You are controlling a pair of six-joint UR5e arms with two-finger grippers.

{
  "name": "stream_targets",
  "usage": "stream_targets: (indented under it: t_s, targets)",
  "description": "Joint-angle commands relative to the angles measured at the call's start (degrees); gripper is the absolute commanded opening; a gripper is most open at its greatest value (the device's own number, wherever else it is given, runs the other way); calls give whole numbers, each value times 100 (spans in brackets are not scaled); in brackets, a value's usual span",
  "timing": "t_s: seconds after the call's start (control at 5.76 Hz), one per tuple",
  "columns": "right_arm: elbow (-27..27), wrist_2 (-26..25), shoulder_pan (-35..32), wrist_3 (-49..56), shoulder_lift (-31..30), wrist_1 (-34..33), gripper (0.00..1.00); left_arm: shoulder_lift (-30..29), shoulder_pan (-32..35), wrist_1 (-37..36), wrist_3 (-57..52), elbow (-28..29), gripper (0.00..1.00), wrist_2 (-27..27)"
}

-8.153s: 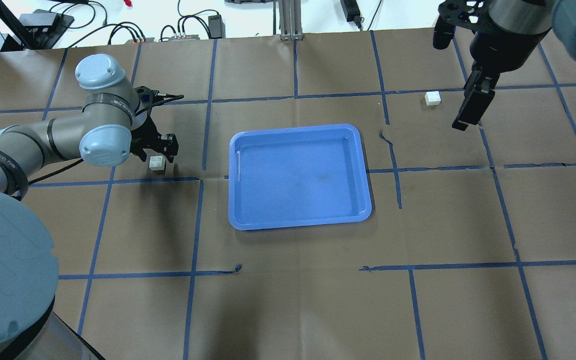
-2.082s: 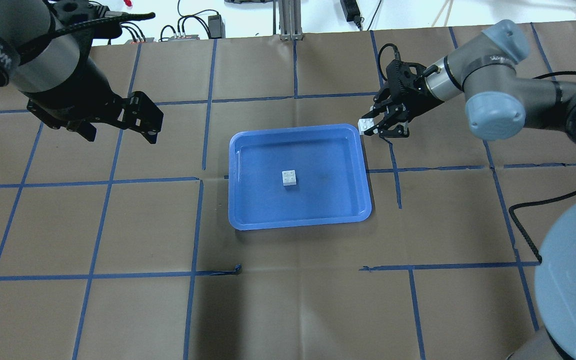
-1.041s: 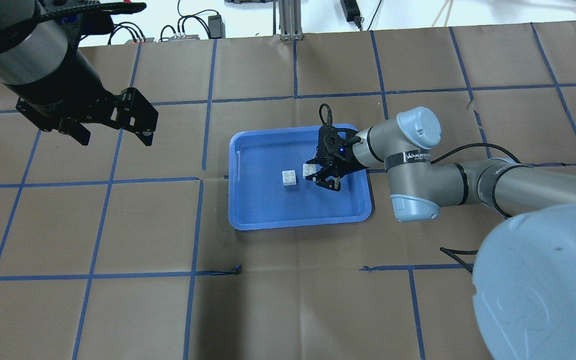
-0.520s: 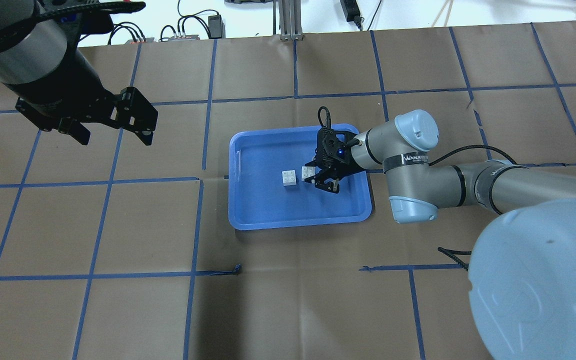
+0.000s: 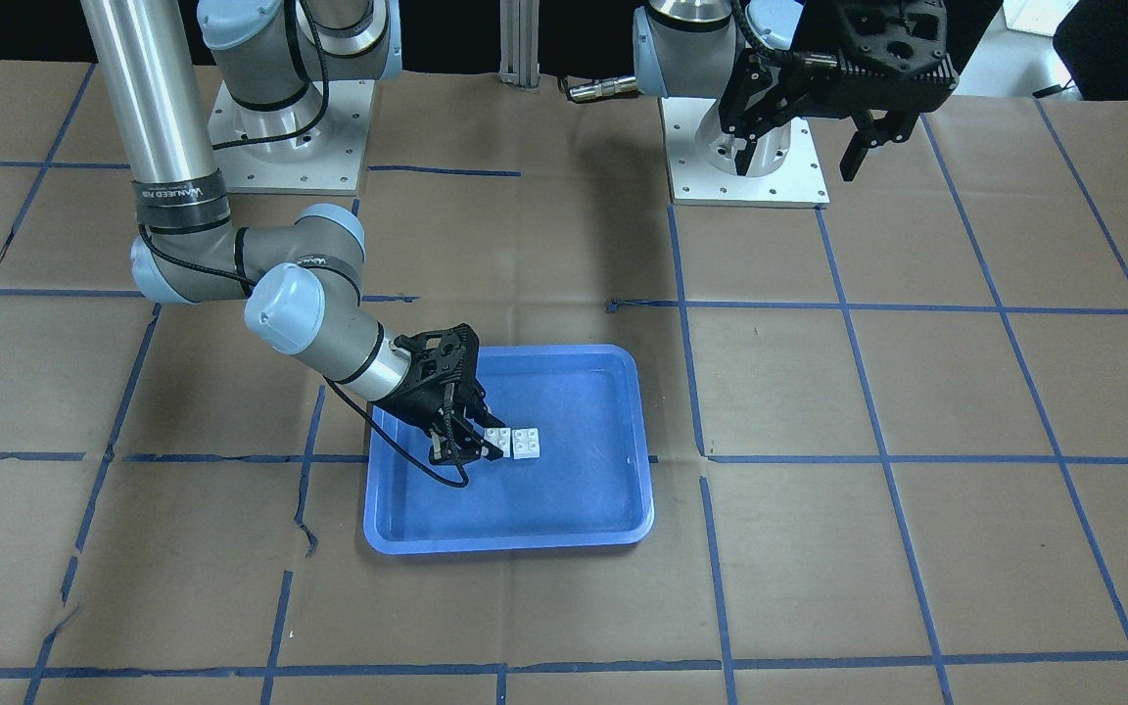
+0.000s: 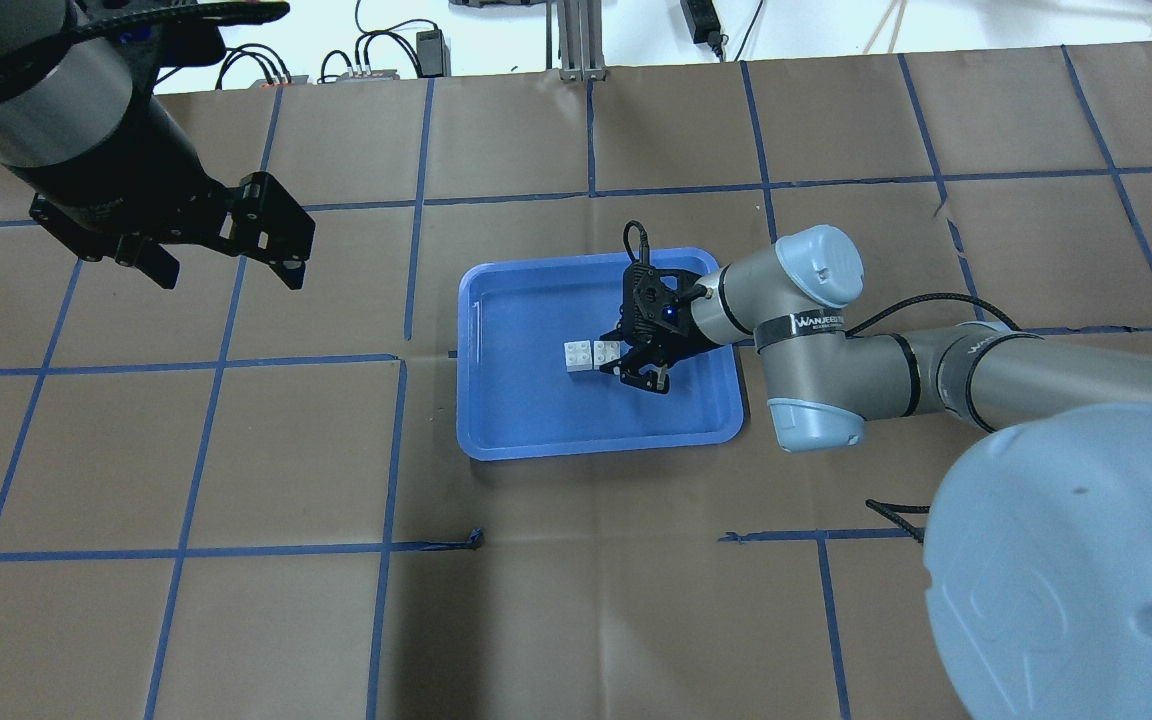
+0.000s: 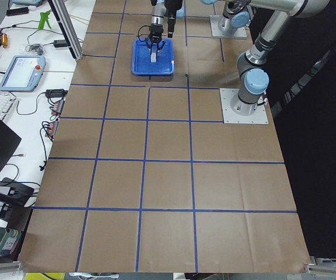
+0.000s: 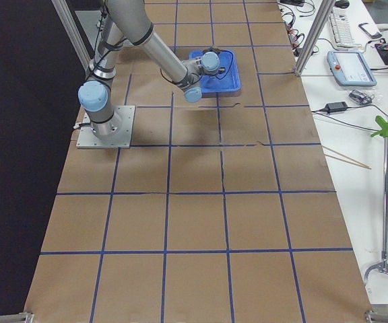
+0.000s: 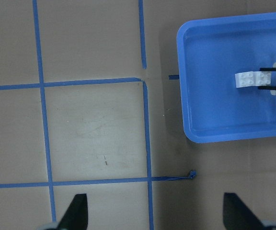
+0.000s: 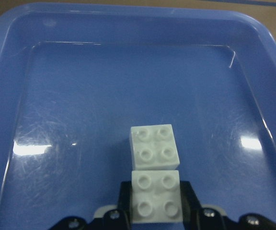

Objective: Assemble white blocks and place on blue tray

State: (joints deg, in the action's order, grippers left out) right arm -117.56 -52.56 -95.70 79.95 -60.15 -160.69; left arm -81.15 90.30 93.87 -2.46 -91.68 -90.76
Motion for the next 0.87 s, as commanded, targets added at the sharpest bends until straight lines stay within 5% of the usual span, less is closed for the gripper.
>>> stream_targets:
  t_s: [0.0, 0.69]
  targets:
    - [-4, 0, -28, -6, 4, 3, 33, -14, 5, 0, 0, 9, 99, 6]
    - [5, 17, -81, -6, 4, -15, 33, -23, 5, 0, 0, 18, 99, 6]
